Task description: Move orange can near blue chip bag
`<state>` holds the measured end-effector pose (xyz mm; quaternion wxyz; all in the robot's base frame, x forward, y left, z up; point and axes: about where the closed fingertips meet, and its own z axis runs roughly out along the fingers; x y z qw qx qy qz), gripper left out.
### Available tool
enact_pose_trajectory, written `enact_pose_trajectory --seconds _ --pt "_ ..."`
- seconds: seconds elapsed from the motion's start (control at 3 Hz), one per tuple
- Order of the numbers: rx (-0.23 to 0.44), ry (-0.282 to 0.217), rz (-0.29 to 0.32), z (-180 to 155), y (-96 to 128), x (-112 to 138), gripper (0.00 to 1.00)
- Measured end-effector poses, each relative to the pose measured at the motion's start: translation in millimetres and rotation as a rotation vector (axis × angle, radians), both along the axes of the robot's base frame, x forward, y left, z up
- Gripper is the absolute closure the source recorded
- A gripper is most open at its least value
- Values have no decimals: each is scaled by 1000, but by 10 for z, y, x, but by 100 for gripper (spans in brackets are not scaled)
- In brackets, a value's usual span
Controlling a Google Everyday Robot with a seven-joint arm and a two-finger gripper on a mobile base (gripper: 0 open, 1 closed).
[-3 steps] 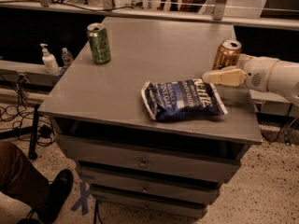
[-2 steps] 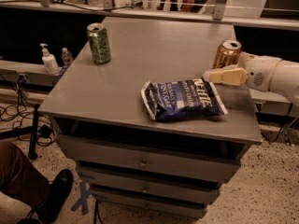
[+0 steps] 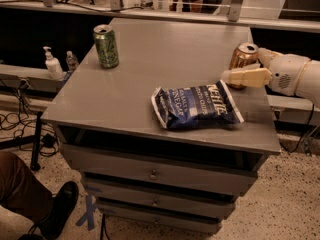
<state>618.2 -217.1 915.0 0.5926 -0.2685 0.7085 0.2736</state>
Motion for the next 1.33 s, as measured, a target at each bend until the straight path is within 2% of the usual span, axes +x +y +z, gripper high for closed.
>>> enact_pose_trajectory --seconds 0.33,0.67,1.0,1.33 --pt "16 -14 4 80 -13 -79 0" --pt "2 -23 -30 116 -156 -128 0" --pt "-37 -42 -114 145 -539 -138 0" --pt "-82 -90 -216 250 -1097 -144 0"
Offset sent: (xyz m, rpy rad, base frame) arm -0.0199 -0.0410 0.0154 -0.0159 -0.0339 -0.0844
